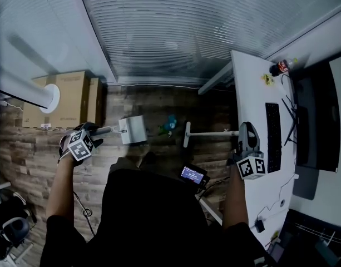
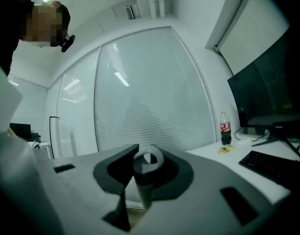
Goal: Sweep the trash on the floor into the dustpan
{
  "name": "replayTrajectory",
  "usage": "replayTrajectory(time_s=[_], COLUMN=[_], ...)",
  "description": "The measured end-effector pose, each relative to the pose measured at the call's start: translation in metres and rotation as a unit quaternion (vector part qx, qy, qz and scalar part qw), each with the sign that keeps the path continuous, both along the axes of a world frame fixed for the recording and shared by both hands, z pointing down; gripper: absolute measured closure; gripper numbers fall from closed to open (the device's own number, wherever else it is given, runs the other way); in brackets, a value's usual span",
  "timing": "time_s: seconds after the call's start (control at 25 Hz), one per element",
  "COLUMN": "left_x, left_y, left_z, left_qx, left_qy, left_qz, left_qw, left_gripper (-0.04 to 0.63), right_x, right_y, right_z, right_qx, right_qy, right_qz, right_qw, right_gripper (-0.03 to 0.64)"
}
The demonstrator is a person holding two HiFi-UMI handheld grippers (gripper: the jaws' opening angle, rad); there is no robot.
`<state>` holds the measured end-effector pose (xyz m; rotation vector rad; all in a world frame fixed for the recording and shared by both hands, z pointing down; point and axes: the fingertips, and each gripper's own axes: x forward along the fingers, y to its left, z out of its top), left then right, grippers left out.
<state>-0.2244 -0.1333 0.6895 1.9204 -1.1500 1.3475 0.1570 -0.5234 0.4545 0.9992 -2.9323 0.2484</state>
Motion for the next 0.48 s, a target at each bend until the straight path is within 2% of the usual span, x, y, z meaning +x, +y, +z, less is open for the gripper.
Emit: replayTrajectory(time_s=[0.2, 0.32, 0.48], left_x=[-0.005, -0.007, -0.009], left_y=[-0.002, -0.004, -0.007], left_z=[0.004, 0.005, 0.005], left_qx=[-0.010, -0.015, -0.011], left_qy=[-0.018, -0.015, -0.011], left_qz=[-0.005, 0.001, 0.003], left_qw=[0.9998, 0.9998, 0.9999], left_gripper=[0.465, 0.469, 0.472], right_x=[0.003, -0.004, -0.016], right_y=[-0.024, -0.033, -0.044], right_z=[0.007, 0.009, 0.017], right_qx=[0.005, 0.011, 0.038], right_qy=[0.003, 0.011, 0.028], right_qz=[0.007, 0.005, -0.022], right_qw=[1.000, 1.000, 0.999], right_gripper=[0.540, 0.541, 0.543])
